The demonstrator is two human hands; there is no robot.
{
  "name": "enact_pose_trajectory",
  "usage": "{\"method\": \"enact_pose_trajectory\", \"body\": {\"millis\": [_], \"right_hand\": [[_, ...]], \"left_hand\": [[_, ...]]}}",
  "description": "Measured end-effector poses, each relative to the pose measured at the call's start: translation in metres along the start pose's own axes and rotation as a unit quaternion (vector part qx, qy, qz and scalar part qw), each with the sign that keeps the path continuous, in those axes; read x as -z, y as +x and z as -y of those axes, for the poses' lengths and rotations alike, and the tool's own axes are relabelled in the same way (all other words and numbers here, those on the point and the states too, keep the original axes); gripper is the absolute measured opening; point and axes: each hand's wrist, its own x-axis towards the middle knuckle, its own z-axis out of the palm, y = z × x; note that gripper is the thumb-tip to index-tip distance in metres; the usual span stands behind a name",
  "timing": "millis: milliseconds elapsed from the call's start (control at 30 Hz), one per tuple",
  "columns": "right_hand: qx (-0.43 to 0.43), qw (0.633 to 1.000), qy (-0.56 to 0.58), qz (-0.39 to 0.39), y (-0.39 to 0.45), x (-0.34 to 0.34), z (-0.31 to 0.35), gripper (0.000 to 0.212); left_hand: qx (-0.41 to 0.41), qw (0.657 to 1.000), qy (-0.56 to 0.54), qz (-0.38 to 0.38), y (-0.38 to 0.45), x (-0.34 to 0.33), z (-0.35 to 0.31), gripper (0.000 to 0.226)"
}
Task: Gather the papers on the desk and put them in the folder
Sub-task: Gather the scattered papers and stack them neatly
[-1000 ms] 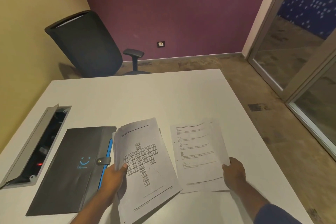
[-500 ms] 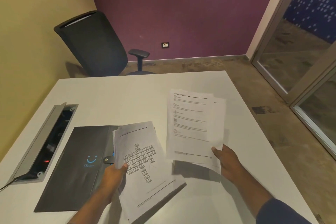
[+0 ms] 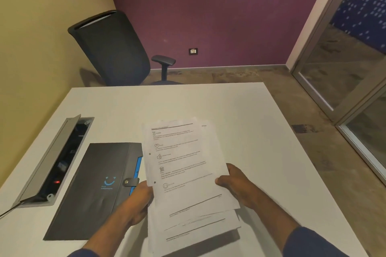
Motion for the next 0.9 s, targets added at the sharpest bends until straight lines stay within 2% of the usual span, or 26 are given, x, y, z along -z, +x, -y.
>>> {"method": "enact_pose_trajectory", "body": {"millis": [67,167,233,367,500,600,667,733,900], "right_hand": [[-0.004,0.999,0.035,0.017,-0.002,-0.001,0.009,0.043],[-0.024,0.995,0.075,0.066,-0.004,-0.003,0.018,0.04],[-0.029,0.996,0.062,0.057,-0.005,-0.005,0.019,0.039],[-0.008,0.999,0.05,0.02,-0.004,-0.009,0.018,0.04],[0.007,0.998,0.042,0.038,-0.003,-0.005,0.021,0.041],[0.009,0.995,0.025,0.096,-0.004,-0.004,0.026,0.051],[-0.004,0.994,0.021,0.11,-0.005,-0.005,0.03,0.068],[0.0,0.997,0.011,0.081,-0.006,-0.005,0.034,0.078],[0.077,0.997,-0.027,0.015,-0.016,0.002,0.05,0.061]], "left_hand": [[0.009,1.0,0.002,-0.005,-0.001,0.0,-0.001,0.032],[0.005,1.0,0.012,-0.005,-0.003,-0.005,-0.004,0.03],[-0.011,1.0,-0.003,-0.025,-0.006,-0.011,-0.01,0.034],[-0.011,0.993,-0.12,-0.011,-0.01,-0.015,-0.025,0.075],[-0.054,0.997,-0.053,-0.023,-0.011,-0.027,-0.035,0.049],[-0.087,0.995,-0.024,-0.033,-0.011,-0.037,-0.042,0.046],[-0.105,0.994,0.005,-0.021,-0.012,-0.045,-0.047,0.05],[-0.122,0.992,0.03,-0.008,-0.011,-0.052,-0.052,0.056],[-0.179,0.979,0.085,-0.041,-0.01,-0.053,-0.065,0.058]]}}
